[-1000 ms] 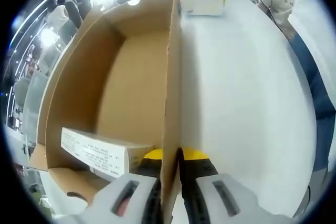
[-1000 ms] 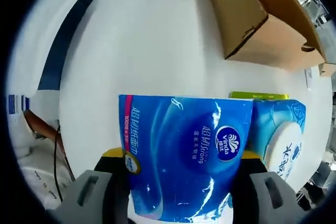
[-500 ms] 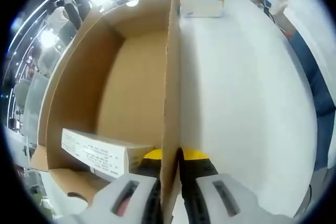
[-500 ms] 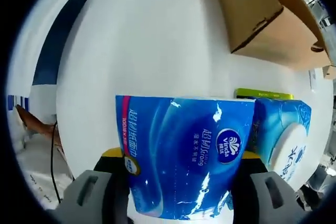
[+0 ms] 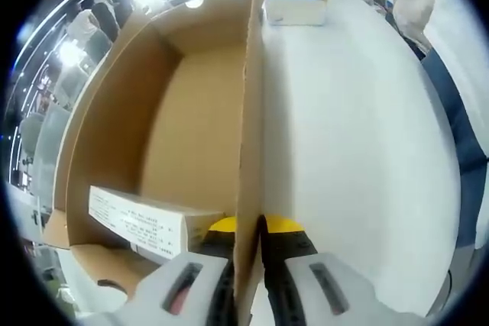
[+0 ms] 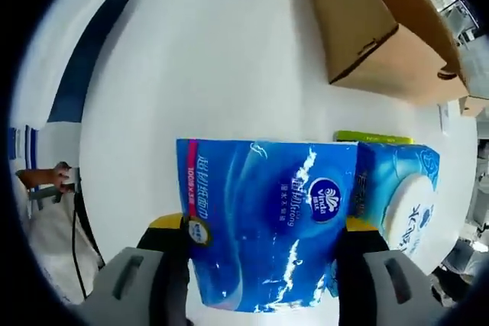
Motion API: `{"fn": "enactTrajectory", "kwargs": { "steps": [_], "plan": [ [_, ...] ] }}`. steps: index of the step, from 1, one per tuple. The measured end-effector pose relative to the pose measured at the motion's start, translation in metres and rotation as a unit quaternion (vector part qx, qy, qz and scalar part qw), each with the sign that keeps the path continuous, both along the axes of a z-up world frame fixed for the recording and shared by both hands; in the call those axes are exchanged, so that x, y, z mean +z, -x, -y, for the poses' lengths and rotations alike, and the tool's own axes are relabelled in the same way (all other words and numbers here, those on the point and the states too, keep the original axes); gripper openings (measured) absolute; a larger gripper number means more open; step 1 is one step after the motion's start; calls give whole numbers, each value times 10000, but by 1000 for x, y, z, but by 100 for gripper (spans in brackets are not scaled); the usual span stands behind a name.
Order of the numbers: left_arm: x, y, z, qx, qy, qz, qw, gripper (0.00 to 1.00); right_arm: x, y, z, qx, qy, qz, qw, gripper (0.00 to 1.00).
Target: Operate the shoe box by opening the lid, removing the specified soft item, and placing it in the target area until the item is outside and the box remains undamaged.
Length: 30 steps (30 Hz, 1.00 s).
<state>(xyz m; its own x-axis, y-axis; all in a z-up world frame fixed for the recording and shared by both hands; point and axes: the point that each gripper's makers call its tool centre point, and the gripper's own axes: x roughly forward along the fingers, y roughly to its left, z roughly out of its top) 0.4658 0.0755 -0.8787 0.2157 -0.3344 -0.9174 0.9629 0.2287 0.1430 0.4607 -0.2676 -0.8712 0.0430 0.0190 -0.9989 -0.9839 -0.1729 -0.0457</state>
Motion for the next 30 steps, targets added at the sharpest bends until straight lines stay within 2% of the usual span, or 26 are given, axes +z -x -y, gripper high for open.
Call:
{"fn": "enactTrajectory", "kwargs": {
  "steps": [1,2,4,5,7,11,15,30],
  "plan": [
    [0,0,0,0,0,1,10000,4,1,0,0,-14,-14,9,10000,75],
    [2,1,1,15,-1,7,10000,4,24,1,0,-464,-128,51,9988,75],
    [2,2,1,15,-3,0,10000,4,32,3,-1,-571,-230,73,9981,75],
    [2,1,1,14,-3,0,10000,4,24,4,2,-582,-245,74,9980,75],
    [2,1,1,8,-2,4,10000,4,32,7,1,-580,-271,83,9979,73],
    [3,2,1,9,-3,2,10000,4,22,5,10,-349,-160,149,9992,69],
    [3,2,1,13,-2,13,10000,4,20,3,8,-295,-101,180,9994,67],
    [3,2,2,25,-1,-4,10000,4,18,-2,14,-405,-154,112,9990,64]
  ]
}}
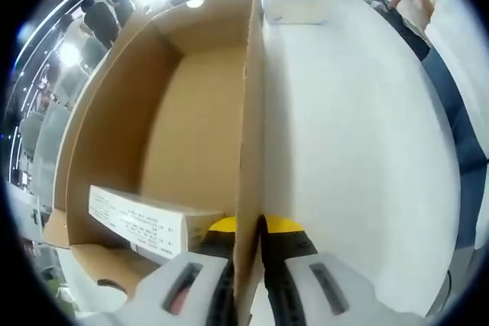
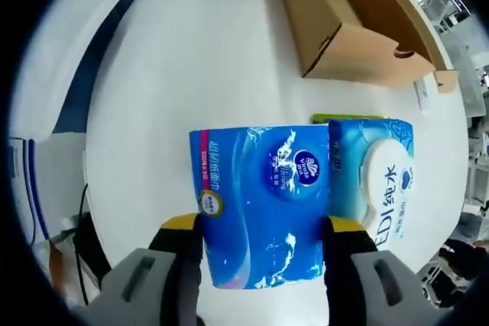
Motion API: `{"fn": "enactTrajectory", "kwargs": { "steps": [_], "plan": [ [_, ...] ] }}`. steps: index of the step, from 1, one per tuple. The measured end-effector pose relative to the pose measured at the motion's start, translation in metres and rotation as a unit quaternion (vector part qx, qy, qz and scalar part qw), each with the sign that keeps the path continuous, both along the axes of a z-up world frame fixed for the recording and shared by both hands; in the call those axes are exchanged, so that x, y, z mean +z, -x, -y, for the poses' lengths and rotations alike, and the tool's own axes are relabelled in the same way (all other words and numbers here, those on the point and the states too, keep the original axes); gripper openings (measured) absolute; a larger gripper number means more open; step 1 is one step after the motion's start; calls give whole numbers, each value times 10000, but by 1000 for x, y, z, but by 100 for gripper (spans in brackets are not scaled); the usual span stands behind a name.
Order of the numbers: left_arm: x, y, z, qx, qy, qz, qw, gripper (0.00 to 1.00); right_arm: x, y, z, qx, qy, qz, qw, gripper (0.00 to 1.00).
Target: Operate the shoe box by opening the lid, removing the specified soft item, and placing it in the target area until the item is outside and the box remains undamaged.
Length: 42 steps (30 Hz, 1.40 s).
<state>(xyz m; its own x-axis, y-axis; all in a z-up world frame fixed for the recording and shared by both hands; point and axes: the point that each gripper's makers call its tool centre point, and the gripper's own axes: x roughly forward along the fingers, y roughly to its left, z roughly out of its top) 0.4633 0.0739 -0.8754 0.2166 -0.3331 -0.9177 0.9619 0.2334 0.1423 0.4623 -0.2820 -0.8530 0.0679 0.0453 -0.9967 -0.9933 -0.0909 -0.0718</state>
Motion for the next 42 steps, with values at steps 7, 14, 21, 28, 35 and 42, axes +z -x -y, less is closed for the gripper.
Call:
{"fn": "enactTrajectory", "kwargs": {
  "steps": [7,14,21,28,35,42],
  "plan": [
    [-2,-1,-1,-9,0,1,10000,4,0,-1,0,156,89,34,9998,64],
    [-3,-2,-2,-3,1,3,10000,4,0,-2,0,173,72,37,9998,64],
    [1,1,1,3,-2,-8,10000,4,7,0,-2,153,55,97,9998,63],
    [2,1,1,-10,1,1,10000,4,39,-6,-11,-385,-414,236,9981,60],
    [0,0,0,-17,6,7,10000,4,89,-17,-45,-1981,-1384,346,9698,56],
    [2,1,1,-45,8,36,10000,4,122,-38,-95,-2768,-2013,751,9366,56]
  ]
}}
